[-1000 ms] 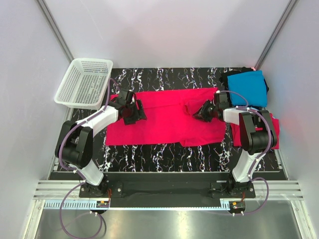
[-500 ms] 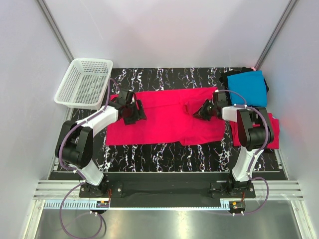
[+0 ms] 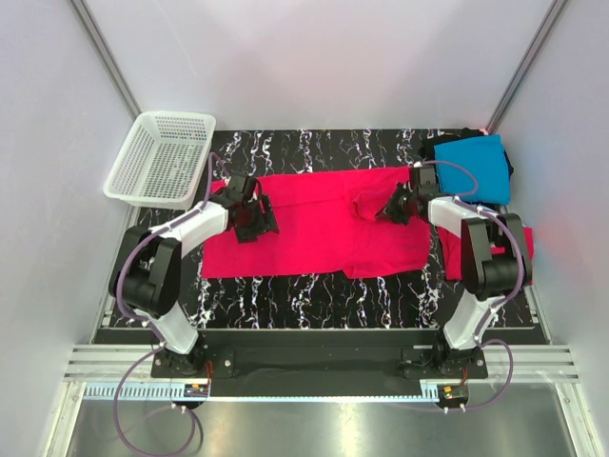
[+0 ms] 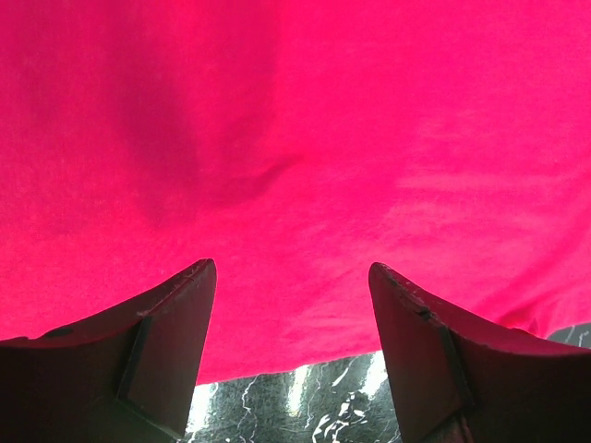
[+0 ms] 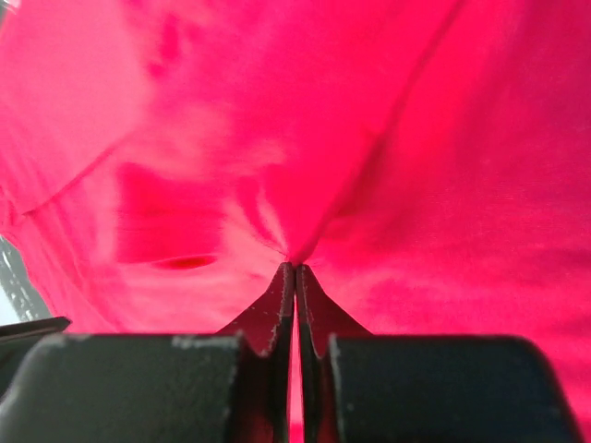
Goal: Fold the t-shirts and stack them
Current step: Fold the tshirt
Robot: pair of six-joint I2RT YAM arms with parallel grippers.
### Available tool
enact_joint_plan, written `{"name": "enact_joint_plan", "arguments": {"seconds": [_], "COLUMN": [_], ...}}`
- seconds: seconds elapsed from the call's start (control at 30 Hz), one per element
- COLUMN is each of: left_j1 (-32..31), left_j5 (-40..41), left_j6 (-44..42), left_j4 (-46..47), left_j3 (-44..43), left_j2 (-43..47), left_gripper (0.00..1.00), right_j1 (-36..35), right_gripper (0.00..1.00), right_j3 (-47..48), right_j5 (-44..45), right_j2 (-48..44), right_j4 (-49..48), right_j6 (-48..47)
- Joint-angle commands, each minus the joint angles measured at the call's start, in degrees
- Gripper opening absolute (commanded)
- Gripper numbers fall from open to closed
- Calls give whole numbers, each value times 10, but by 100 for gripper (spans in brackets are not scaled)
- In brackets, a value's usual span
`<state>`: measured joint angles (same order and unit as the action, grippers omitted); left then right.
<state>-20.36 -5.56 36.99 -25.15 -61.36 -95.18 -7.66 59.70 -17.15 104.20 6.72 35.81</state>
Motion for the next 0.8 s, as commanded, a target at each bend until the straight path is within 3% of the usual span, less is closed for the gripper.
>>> {"name": "enact_joint_plan", "arguments": {"seconds": [0.0,0.3,0.63,0.77], "left_j1": [-2,-5,-6,-7], "left_j5": [13,13,12,11], "left_j6": [23,31,27,27], "left_j4": [-19,-45,-51,-52], "left_j3": [-2,-7,-20,-23], "left_j2": [-29,-58,-62,-63], "left_gripper": [72,71,71,71], "right_j1": [-8,-10,-17,-19], "right_gripper": [5,4,0,0], "right_j3": [47,60,36,38], "right_j5": [50,144,314,324], "right_j2": [-68,-102,-161,-159], "right_j4": [51,123,156,160], "right_j6": [-43,-62,-44,-46]}}
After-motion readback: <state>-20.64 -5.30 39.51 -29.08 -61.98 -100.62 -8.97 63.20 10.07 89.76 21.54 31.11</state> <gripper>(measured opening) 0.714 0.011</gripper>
